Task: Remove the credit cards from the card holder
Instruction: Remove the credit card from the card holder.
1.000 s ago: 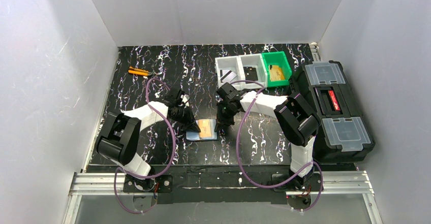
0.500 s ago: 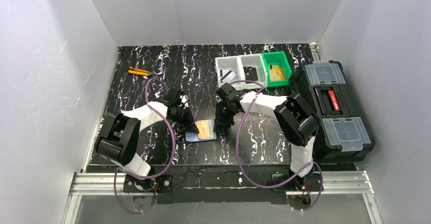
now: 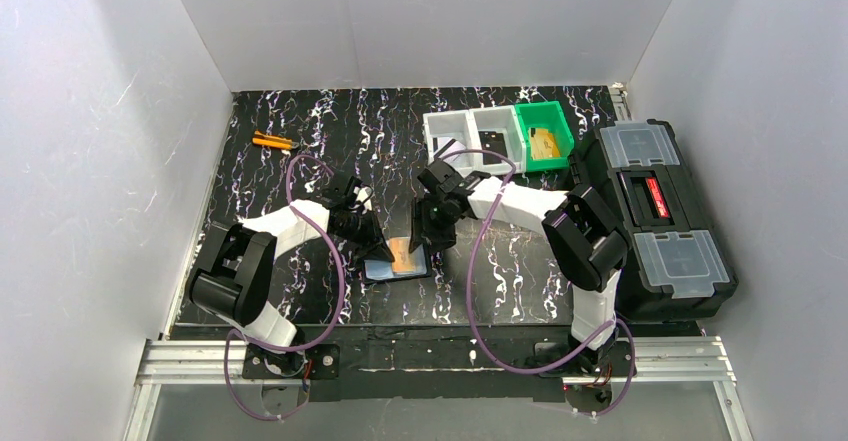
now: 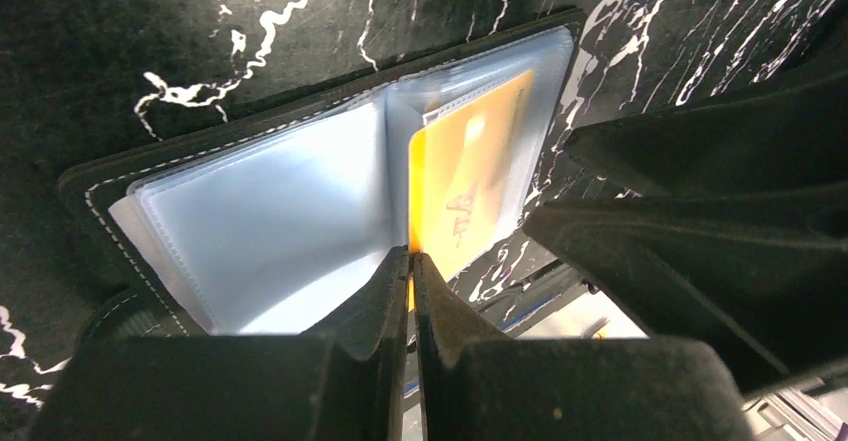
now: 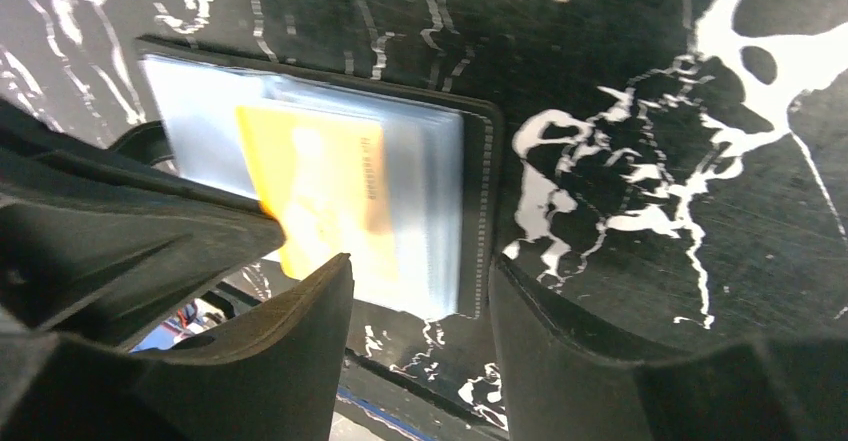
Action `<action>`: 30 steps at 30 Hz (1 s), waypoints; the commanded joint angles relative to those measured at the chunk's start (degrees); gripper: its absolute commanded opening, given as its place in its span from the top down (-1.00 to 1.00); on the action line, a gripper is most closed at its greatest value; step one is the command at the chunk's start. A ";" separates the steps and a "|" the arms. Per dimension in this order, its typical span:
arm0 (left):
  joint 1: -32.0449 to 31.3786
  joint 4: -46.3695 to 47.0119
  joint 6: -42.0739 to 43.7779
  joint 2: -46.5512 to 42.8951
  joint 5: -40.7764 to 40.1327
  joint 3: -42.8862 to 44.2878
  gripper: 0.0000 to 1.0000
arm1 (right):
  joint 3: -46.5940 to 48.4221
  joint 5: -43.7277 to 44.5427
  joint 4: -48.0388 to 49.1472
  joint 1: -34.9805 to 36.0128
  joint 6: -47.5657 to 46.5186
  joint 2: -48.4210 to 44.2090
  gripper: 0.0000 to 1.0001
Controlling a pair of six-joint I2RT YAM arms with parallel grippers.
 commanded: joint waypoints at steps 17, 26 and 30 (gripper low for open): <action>0.26 -1.82 1.00 1.64 1.11 -0.28 1.00 | 10.36 6.11 -11.02 1.88 -3.57 7.47 0.25; 0.27 -4.46 1.56 1.74 -1.69 0.69 1.00 | 13.89 9.04 -16.35 2.00 -5.13 10.15 0.36; 0.27 -5.88 1.91 1.61 -3.49 0.95 1.00 | 13.98 9.26 -16.89 1.97 -5.44 10.63 0.40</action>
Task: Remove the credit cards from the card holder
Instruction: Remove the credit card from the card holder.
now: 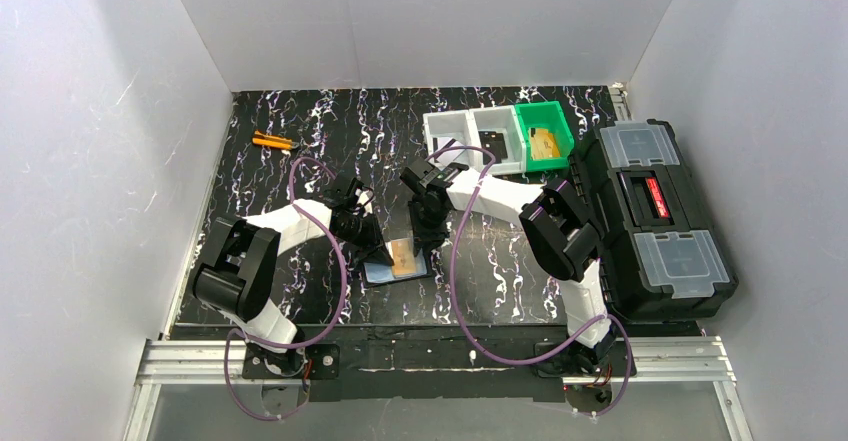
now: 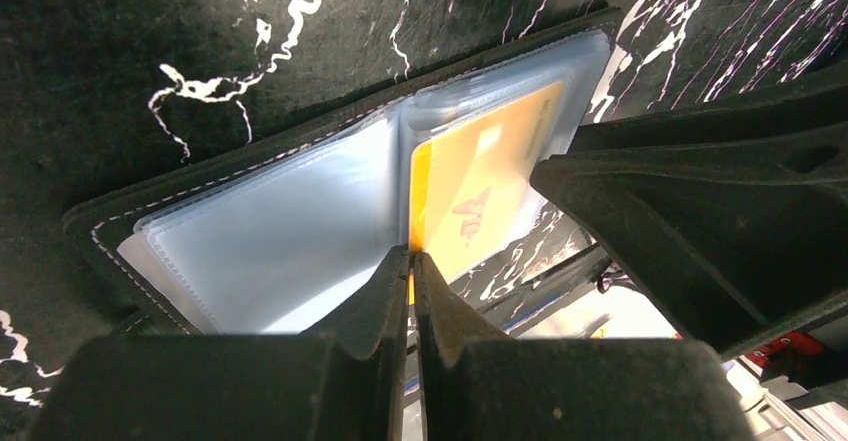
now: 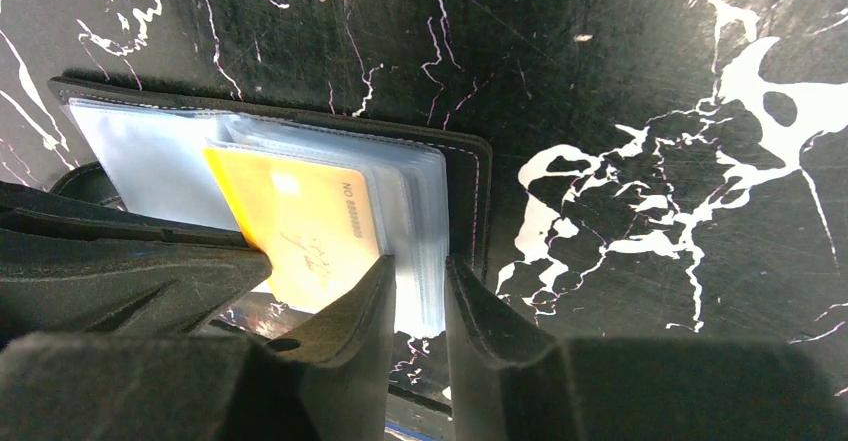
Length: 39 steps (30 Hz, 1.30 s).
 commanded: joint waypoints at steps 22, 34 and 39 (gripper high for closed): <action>0.44 -4.81 1.64 -3.25 -3.44 1.02 0.83 | -0.72 2.48 -2.33 -0.08 -2.08 2.00 0.45; 0.61 -0.77 -0.39 -3.11 -0.53 -0.51 0.74 | -0.98 1.75 -1.92 -0.07 -2.24 1.91 0.46; 0.62 0.70 -0.71 -2.64 0.53 -0.98 0.73 | -0.89 1.58 -1.87 -0.06 -2.31 2.08 0.47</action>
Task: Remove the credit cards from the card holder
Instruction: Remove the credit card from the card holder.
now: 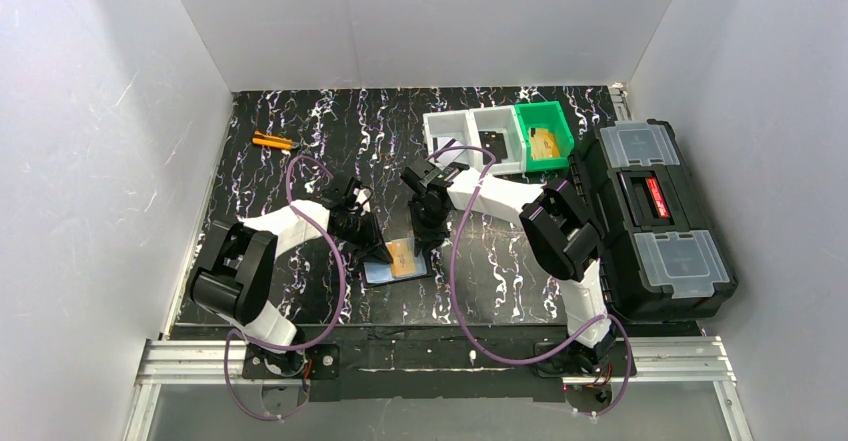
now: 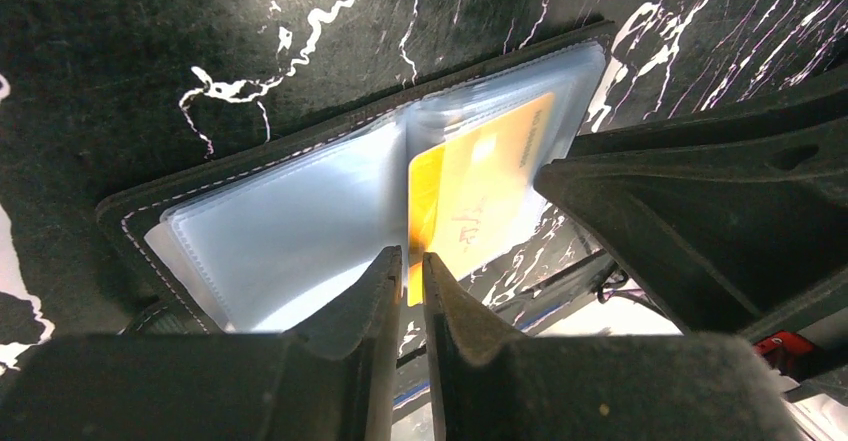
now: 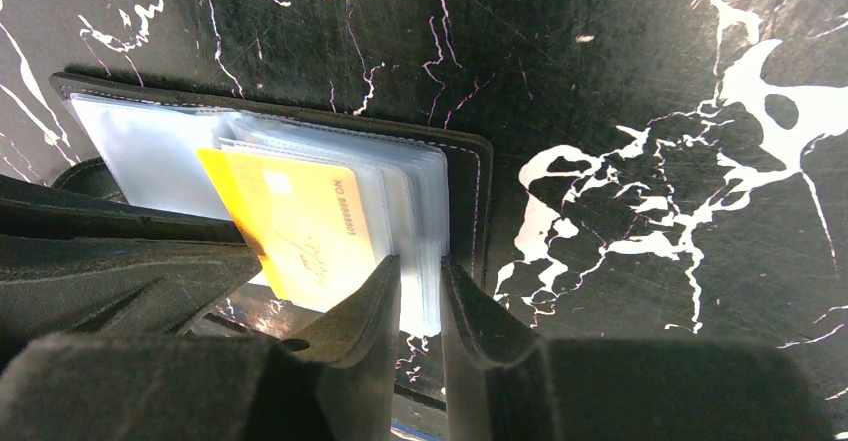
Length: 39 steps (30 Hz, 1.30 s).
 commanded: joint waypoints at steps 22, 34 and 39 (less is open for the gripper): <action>0.31 7.34 -4.52 2.30 4.09 -4.27 0.93 | -0.69 1.81 -2.36 -0.14 -1.85 2.63 0.48; 3.54 -0.29 -3.27 -3.86 -1.22 -3.56 1.00 | -2.34 2.12 -2.06 -0.45 -1.28 2.10 0.49; 4.51 -2.57 -2.18 -5.03 -2.35 -3.37 1.00 | -2.79 2.13 -1.83 -0.73 -1.30 1.88 0.50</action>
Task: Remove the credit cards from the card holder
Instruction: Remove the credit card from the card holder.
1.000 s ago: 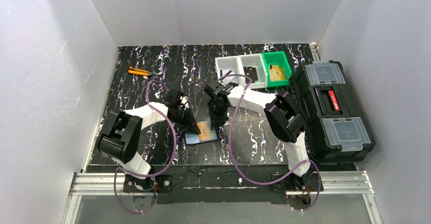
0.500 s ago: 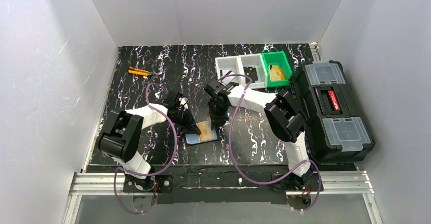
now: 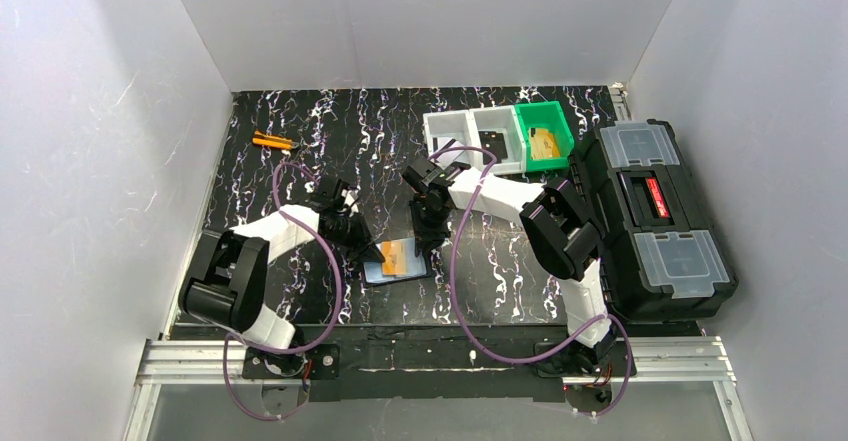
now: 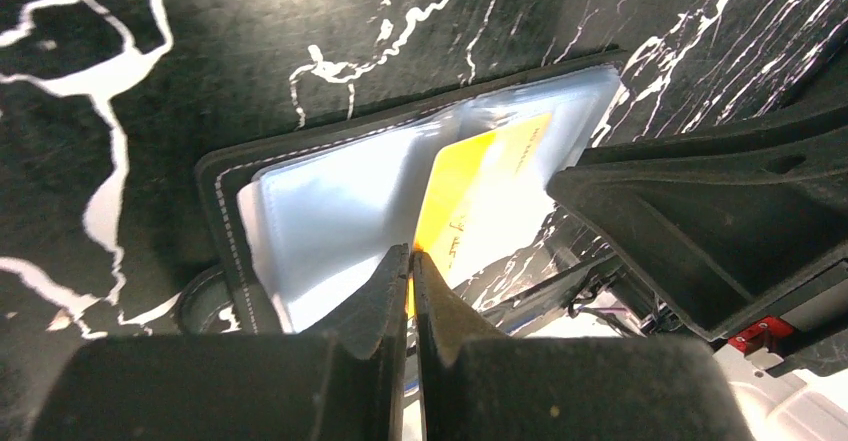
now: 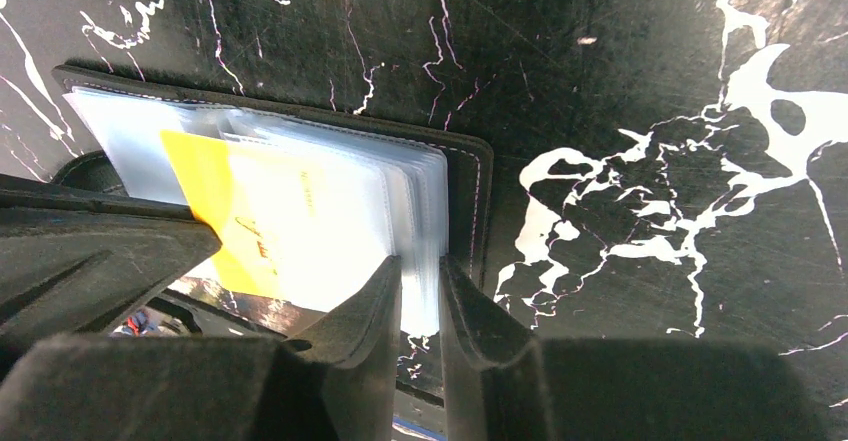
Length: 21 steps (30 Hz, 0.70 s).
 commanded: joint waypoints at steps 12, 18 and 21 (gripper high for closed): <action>2.70 -7.72 3.32 -5.28 -4.22 0.09 1.00 | -3.20 3.42 -1.44 -0.67 -0.90 1.28 0.50; 2.74 -10.32 3.93 -7.31 -4.59 1.41 1.00 | -2.95 3.41 -1.13 -0.91 -1.35 0.38 0.49; 2.82 -12.99 5.00 -7.72 -6.77 2.42 1.00 | -2.55 3.32 -1.14 -1.01 -1.66 0.34 0.49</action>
